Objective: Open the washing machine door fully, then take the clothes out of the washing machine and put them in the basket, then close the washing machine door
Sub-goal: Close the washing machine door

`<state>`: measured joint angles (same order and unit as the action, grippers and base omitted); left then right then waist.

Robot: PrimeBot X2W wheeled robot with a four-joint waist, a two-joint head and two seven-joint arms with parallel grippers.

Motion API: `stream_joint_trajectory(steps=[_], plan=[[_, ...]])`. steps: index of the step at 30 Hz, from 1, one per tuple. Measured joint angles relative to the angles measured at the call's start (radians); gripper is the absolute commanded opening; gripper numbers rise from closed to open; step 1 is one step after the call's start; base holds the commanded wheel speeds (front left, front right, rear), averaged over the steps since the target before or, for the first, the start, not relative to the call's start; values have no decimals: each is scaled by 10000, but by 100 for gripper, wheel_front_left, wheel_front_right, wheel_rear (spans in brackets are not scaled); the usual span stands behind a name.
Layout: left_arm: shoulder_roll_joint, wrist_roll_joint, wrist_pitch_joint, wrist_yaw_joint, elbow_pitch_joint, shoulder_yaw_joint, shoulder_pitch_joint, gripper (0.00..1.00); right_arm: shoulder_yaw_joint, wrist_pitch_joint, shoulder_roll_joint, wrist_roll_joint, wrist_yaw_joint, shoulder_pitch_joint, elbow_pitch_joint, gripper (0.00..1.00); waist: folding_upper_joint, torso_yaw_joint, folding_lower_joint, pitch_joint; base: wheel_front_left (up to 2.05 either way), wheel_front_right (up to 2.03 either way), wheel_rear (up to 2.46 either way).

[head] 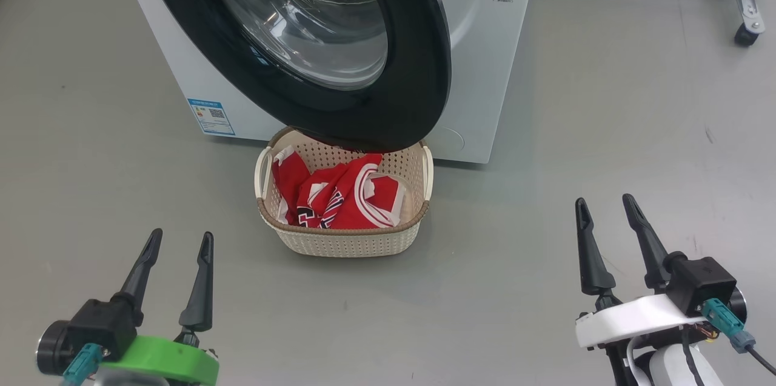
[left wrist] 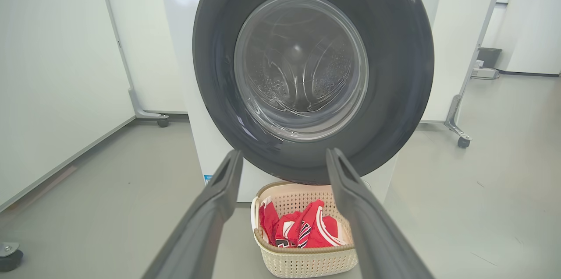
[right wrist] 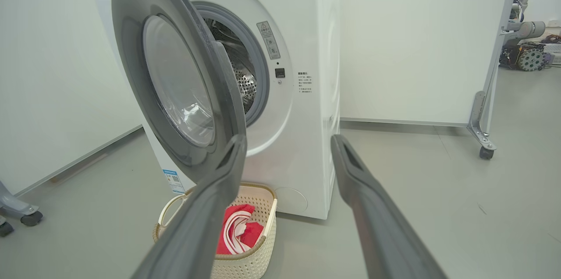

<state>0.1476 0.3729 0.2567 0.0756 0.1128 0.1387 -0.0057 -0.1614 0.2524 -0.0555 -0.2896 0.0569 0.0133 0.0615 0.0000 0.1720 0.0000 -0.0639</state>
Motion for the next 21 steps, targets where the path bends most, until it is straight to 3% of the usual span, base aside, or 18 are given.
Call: stream_joint_trajectory(steps=[7, 21], plan=[[-115, -272, 0, 102, -6, -148, 60, 100, 458, 0, 31, 113, -510, 111, 128, 100, 0, -27, 0, -73, 0, 0, 0], [-368, -508, 0, 268, -4, -382, 63, 100, 222, 0, 84, 209, -470, 58, -81, 100, 0, -22, 0, -258, 0, 0, 0]])
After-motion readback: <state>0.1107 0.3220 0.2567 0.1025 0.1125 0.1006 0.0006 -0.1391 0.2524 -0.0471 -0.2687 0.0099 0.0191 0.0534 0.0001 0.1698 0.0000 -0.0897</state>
